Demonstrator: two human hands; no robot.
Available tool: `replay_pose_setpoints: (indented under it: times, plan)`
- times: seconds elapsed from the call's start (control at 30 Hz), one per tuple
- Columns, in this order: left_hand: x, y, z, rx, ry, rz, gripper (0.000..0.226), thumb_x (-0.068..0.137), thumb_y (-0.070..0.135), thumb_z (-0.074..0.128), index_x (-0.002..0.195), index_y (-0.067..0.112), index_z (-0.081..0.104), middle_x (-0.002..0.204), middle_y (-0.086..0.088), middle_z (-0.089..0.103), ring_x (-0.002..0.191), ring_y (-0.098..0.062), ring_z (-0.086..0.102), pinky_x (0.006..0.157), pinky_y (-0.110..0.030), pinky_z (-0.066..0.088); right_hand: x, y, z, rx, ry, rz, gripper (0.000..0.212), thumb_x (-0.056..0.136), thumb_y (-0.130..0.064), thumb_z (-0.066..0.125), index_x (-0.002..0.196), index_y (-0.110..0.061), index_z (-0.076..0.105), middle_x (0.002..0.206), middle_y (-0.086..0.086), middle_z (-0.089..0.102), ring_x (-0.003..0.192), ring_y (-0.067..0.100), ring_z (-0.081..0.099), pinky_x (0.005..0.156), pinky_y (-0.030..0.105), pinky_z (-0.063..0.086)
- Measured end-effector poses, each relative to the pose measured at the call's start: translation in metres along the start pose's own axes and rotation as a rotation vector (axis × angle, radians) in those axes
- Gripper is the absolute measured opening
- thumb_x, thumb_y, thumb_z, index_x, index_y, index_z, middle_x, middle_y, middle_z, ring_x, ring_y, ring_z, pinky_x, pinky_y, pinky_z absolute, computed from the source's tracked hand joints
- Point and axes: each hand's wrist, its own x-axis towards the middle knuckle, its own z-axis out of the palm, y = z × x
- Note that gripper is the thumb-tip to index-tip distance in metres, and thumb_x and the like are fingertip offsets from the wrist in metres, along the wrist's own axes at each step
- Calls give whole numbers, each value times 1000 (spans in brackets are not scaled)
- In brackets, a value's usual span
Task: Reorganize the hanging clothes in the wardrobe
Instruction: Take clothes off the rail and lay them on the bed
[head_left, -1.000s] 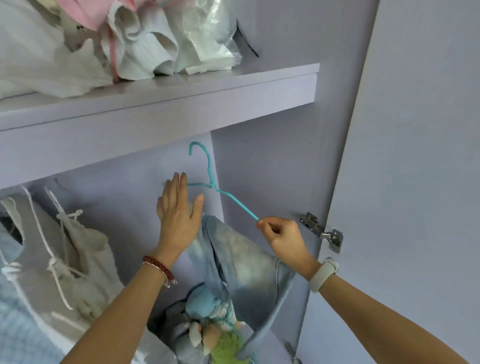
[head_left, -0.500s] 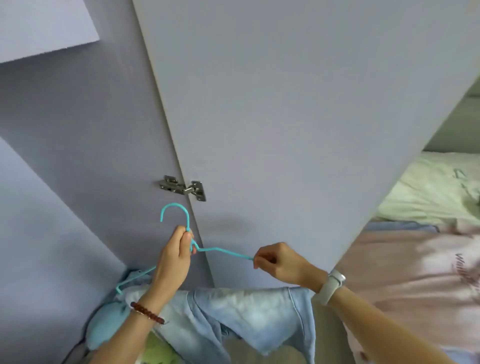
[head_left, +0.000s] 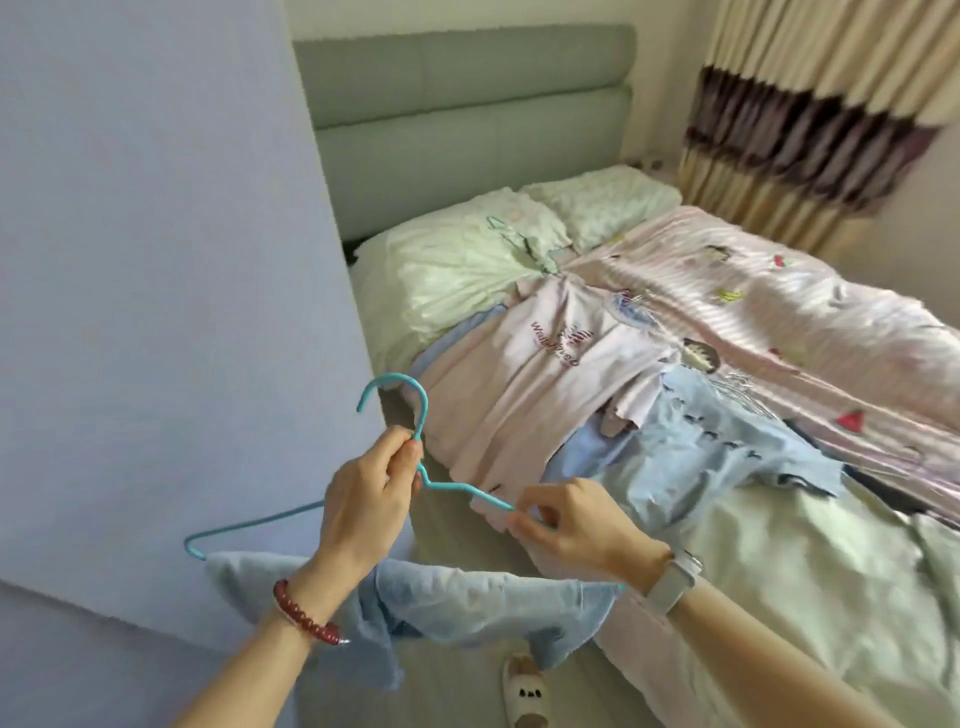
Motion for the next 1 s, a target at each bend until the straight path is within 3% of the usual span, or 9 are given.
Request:
replay_pose_setpoints:
  times: [0.1,0.13,0.3,0.37,0.47,0.6,0.77,0.93,1.0]
  plan:
    - [17,29,33,-60,-71,108,32,94,19,48,68,38,47,58,18,59,63,-6,60,55,-13,45,-27,22,-25,17,66,67,34,82,-49,45,72,-21,61,49,1,45,49,22,43,51,31,37]
    - [23,40,48,-80,-101,139,32,94,18,48,67,37,48,59,20,59,62,-4,58,53,-12,42,-36,31,-36,12,94,96,32,82,-45,46,71,-19,61,50,0,44,48,22,42,52,32,39]
    - [45,102,133,-174,-237,198,31,93,24,47,62,30,49,61,16,60,57,-7,57,56,-37,50,-86,82,-87,-19,259,229,17,84,-24,55,76,-12,64,63,-4,58,54,15,48,52,28,42]
    - [47,134,172,-188,-314,219,27,87,34,43,61,34,50,60,14,60,56,-7,56,58,-37,48,-108,103,-108,-25,335,294,11,85,-22,58,87,-16,67,58,-13,51,50,8,41,50,20,36]
    - [46,181,230,-224,-448,267,35,92,25,47,58,31,50,50,12,58,50,-6,53,56,-34,42,-144,137,-138,-41,372,414,13,86,-28,60,84,-17,67,44,-14,32,47,12,34,50,23,30]
    - [43,243,286,-259,-584,337,34,95,17,47,62,23,50,51,3,57,57,-21,58,65,-46,51,-185,171,-180,9,456,499,14,87,-23,60,81,-14,68,43,-10,32,44,12,35,46,16,24]
    - [58,310,320,-342,-640,422,31,95,18,47,65,20,54,53,0,58,55,-20,58,63,-44,53,-203,197,-234,43,547,538,18,88,-23,58,92,-11,71,59,15,55,49,17,38,49,20,27]
    - [85,355,344,-438,-684,463,29,96,20,47,69,20,56,55,1,59,53,-17,60,60,-34,53,-199,211,-283,-48,624,568,15,87,-17,60,96,-19,71,48,-18,51,43,3,40,47,14,29]
    - [94,369,357,-473,-711,456,25,96,19,47,74,15,59,56,0,59,53,-15,59,58,-31,52,-196,219,-298,-224,631,689,12,86,-28,61,89,-26,72,44,-16,48,46,3,45,46,19,26]
